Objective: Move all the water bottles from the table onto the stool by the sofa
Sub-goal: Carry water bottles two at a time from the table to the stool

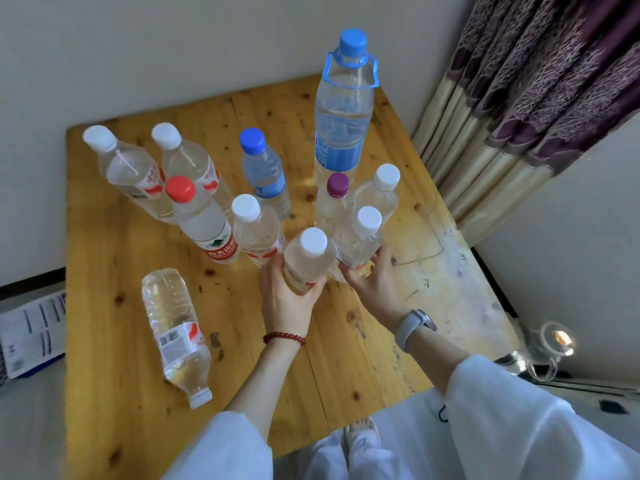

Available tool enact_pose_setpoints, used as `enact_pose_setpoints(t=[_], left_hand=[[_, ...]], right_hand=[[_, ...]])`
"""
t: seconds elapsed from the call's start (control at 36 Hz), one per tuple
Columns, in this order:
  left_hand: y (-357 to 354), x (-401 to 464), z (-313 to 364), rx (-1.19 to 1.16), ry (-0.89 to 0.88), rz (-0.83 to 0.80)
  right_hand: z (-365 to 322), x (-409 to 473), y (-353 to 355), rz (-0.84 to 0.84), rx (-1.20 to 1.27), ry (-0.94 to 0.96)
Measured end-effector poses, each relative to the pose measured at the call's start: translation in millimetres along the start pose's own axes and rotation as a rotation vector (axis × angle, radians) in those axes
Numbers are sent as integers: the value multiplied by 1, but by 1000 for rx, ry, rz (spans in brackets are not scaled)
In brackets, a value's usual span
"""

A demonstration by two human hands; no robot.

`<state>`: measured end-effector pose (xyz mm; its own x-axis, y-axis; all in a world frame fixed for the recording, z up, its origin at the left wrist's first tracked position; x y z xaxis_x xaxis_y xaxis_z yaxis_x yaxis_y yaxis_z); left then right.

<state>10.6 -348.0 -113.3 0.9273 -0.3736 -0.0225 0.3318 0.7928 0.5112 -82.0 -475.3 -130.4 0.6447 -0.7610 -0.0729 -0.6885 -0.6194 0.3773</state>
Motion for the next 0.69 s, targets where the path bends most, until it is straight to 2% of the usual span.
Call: enact_pose_setpoints(t=[0.11,0.17,0.25,0.39,0.5,0.69], left_hand=[[4,-8,2,4,-38,-101],[1,-20,17,-31,-86,-221],[-1,-32,22,-69,-107,-328],[-5,-39,28,-185,-63,-408],[-31,-72,55,-240,-93,-623],[-75,-177,102,-216,-189,-988]], right_hand=[[-7,-20,17,26,23,-34],[-12,-46,43,138,29,-46],[-2,-70,55,181,-15,-80],[10,-93,58,110,-60,-160],[11,-139,94,261,20,-236],[3,-243,172,574,169,-233]])
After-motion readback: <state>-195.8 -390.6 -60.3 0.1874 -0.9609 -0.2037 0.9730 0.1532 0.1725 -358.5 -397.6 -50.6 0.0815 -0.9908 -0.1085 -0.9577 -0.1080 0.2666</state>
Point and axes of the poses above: each hand's wrist, its own x-axis towards the middle knuckle, its own y-axis out of the back of the hand, z = x × y, the point moved 2 cm from there along x, towards the middle knuckle, and after that the axes turned 5 degrees about y, right-handed, at the moved point
